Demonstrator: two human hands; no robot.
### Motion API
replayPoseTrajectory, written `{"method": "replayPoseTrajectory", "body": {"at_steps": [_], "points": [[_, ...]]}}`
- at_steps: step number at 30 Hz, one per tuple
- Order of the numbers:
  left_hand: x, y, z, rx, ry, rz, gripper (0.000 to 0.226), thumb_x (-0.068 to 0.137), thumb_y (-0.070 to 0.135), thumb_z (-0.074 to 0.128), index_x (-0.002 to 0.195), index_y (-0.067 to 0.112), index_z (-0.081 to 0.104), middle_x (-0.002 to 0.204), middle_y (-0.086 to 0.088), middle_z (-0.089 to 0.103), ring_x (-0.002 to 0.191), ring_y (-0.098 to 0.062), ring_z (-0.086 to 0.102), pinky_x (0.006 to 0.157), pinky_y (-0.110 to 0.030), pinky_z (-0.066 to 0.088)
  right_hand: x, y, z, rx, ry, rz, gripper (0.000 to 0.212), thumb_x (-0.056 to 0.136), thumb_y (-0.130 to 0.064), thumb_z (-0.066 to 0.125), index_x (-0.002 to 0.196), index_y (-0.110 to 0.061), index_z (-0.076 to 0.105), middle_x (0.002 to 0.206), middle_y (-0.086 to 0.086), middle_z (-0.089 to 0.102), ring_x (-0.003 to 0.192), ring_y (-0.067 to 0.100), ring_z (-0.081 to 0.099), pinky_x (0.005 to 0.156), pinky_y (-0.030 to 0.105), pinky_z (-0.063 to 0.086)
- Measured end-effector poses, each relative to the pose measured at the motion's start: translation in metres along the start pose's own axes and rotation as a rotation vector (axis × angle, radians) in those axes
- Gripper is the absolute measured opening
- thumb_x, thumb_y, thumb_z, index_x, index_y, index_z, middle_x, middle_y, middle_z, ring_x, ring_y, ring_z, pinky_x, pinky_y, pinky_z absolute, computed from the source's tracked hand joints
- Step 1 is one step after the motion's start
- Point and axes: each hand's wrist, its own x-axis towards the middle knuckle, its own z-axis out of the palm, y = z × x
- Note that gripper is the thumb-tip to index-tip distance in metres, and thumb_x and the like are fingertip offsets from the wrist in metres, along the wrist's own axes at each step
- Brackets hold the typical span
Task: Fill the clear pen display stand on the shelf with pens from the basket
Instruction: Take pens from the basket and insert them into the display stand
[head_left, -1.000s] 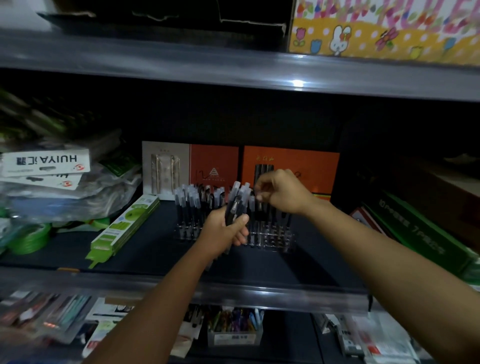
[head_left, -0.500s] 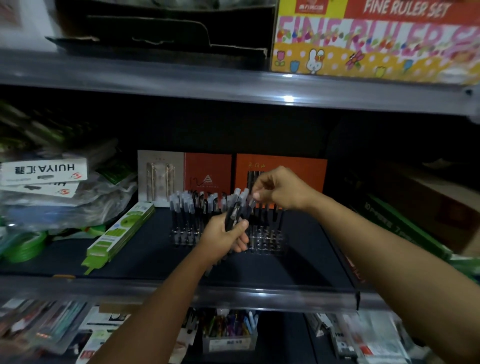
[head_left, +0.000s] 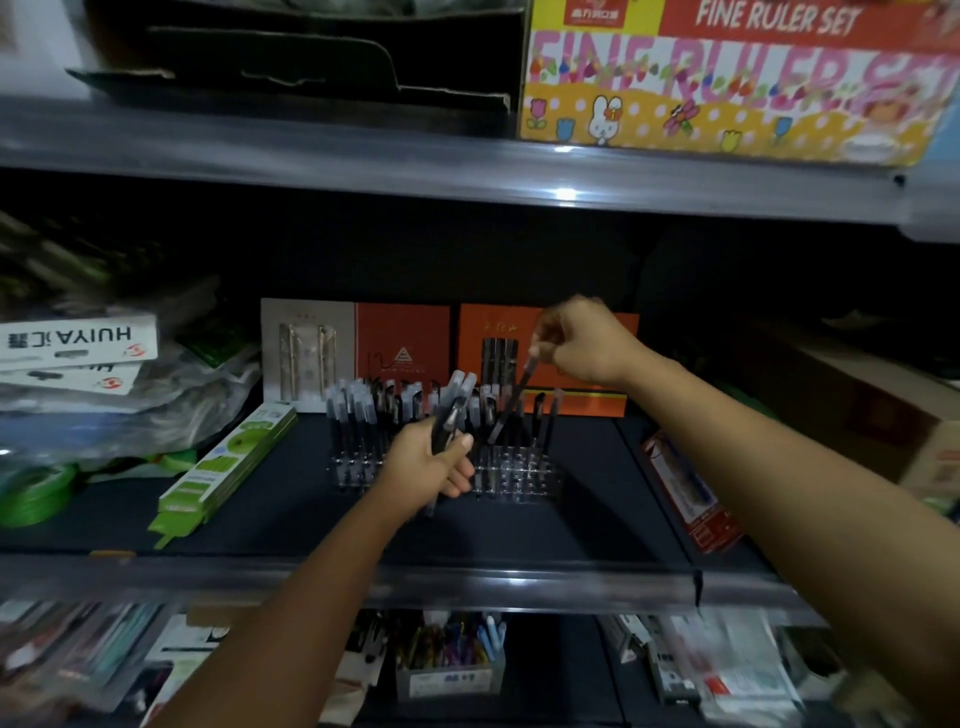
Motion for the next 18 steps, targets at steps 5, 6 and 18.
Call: {"method": "replayPoseTrajectory", "body": {"at_steps": [5,6,18], "points": [[0.001,0.006,0.007,0.038,-0.008,0.058,0.010,0.096,0.011,0.051,0.087,0.013,0.055,0.064,-0.008,0.063,0.047,-0.012,0.059,0.047,-0.025,0.049,0.001,0.005,0.011,-0.114,-0.003,-0.043,0.011,0.087,-0.011,0.067,0.079,-0.004,0.069,0.081,0.010,0.070,0.081,0.022,0.065,0.074,0.036,0.055],[0.002,0.006,0.008,0.043,-0.007,0.068,0.010,0.096,0.011,0.051,0.087,0.011,0.055,0.064,-0.008,0.063,0.047,-0.012,0.058,0.046,-0.024,0.048,0.001,0.007,0.014,-0.129,-0.010,-0.050,0.011,0.086,-0.009,0.067,0.077,-0.003,0.069,0.078,0.010,0.069,0.077,0.022,0.065,0.072,0.039,0.056],[0.012,-0.007,0.011,0.031,0.009,0.105,0.010,0.094,0.010,0.052,0.085,0.012,0.056,0.063,-0.009,0.062,0.048,-0.016,0.058,0.046,-0.026,0.047,0.004,0.014,0.043,-0.163,-0.091,-0.062,0.006,0.087,-0.008,0.065,0.083,-0.005,0.070,0.080,0.005,0.067,0.078,0.019,0.063,0.069,0.034,0.055]]}}
